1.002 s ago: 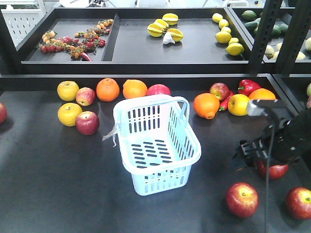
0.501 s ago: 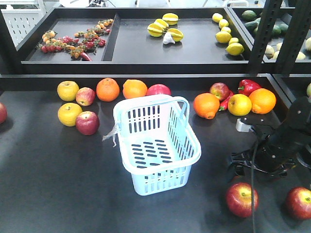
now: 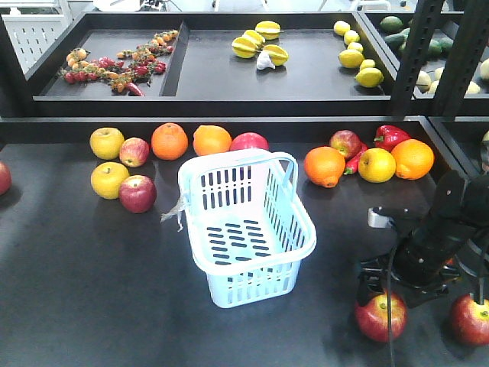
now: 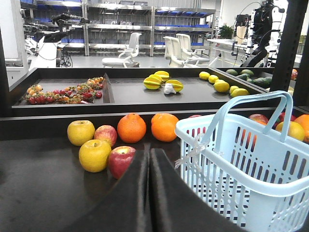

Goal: Pick three apples into basket with both arms
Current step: 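Reach the right gripper down and grasp the red apple nearest the robot, then lift the apple with the right gripper and release it into the basket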

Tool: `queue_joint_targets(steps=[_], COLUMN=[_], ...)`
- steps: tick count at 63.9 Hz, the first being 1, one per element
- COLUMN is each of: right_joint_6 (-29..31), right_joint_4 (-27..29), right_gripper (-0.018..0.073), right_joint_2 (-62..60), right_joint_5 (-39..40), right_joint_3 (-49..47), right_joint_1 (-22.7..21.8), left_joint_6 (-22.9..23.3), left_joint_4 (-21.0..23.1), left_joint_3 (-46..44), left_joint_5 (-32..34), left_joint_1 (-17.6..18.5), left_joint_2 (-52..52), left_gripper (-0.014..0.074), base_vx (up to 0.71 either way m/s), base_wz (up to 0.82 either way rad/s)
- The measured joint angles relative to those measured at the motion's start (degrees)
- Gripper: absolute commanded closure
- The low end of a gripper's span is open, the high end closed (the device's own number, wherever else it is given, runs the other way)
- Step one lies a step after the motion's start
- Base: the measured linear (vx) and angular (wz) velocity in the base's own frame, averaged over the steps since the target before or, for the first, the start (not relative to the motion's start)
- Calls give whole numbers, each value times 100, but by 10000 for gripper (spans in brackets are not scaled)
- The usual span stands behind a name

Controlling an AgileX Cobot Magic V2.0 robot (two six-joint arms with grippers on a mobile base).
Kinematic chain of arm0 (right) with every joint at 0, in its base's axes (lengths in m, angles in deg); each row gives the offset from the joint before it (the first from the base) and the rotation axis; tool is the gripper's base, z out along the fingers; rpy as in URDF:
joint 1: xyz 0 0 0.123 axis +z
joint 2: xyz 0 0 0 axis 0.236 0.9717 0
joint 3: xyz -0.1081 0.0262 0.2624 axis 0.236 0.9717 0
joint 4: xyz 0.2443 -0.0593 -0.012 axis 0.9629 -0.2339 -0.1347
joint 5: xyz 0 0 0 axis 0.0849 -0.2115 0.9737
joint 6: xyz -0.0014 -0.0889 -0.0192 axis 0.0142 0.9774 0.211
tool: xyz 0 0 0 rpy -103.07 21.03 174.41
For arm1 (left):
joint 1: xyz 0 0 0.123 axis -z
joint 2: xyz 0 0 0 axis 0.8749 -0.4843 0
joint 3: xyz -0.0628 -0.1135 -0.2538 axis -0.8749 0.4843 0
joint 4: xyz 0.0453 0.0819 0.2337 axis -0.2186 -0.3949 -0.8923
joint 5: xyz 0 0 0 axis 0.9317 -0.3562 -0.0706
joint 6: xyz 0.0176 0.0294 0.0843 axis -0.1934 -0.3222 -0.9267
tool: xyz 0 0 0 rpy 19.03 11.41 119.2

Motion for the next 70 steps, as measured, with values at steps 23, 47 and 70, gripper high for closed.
queue_joint_targets(steps=[23,47,70], right_joint_6=[-147,-186,-2], right_joint_4=[-5,-21,293], right_gripper=[44,436,552], right_joint_2=[343,130,-1361], right_joint_5=[41,-127,-629], right_joint_3=[-60,-42,-218], right_joint_1=[0,0,0], left_joint_6=[0,0,0], left_joint_4=[0,0,0], left_joint_3=[0,0,0], left_joint_5=[2,2,2], left_joint_1=[0,0,0], left_joint_2=[0,0,0], left_gripper=[604,604,604], base_vx=[0,0,0], base_wz=[0,0,0])
